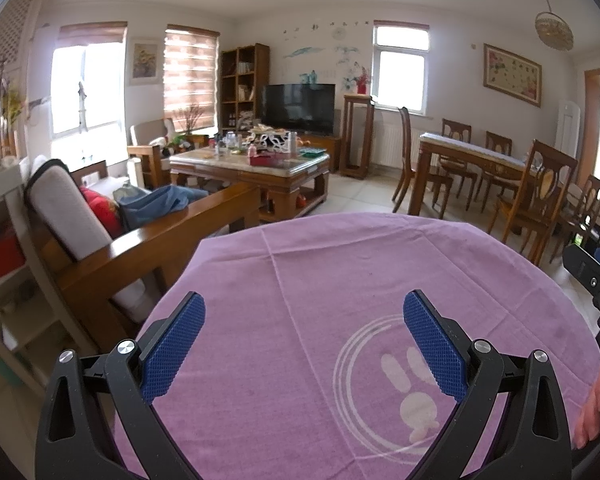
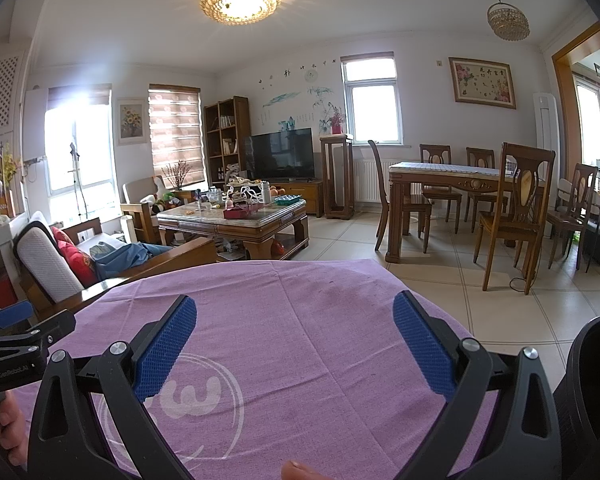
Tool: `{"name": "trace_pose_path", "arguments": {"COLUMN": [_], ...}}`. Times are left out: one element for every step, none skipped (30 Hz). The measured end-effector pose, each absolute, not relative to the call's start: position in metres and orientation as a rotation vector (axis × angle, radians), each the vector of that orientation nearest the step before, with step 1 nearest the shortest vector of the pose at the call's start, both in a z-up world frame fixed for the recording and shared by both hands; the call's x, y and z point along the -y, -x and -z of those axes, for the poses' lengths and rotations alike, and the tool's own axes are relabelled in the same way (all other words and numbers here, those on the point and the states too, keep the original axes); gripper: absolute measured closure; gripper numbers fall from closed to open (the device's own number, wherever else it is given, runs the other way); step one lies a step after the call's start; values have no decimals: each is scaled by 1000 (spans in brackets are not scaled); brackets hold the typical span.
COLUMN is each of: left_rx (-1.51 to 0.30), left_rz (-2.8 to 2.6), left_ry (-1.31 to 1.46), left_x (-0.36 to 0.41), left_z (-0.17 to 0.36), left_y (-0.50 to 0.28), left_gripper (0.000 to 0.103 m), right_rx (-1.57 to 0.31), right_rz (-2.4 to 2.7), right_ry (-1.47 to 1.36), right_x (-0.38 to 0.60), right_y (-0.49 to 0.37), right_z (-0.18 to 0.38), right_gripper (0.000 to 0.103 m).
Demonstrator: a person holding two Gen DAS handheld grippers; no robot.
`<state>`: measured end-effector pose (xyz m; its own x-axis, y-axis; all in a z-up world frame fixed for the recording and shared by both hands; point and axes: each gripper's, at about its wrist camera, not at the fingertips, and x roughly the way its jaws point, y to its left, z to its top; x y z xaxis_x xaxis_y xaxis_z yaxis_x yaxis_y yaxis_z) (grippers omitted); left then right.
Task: Collect trash
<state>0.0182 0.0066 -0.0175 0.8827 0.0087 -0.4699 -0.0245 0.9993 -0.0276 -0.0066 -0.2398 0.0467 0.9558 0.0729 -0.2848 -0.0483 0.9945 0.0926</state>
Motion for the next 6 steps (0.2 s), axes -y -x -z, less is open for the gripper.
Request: {"name": "trace_pose_path", "arguments": {"left_rx": [-490, -491, -491, -491, -491, -491], "left_rz": [-20, -21, -21, -22, -21, -21], "left_ry": [31, 30, 31, 31, 32, 32], "left_x": [-7, -6, -6, -6, -6, -7], "left_z": [18, 19, 19, 19, 19, 19], "left_y": [-19, -18, -19, -18, -18, -19], "left_gripper": [5, 5, 5, 5, 5, 5], "right_rx": [-292, -293, -292, -292, -292, -292], "right_rz": [-62, -62, -61, -61, -62, -62], "right_ry": [-85, -85, -85, -85, -85, -85], "right_x": [240, 240, 240, 240, 240, 240], "right_y": [7, 7, 7, 7, 7, 7], "right_z": [-47, -47, -46, -46, -46, -47], "right_gripper": [5, 5, 5, 5, 5, 5]}}
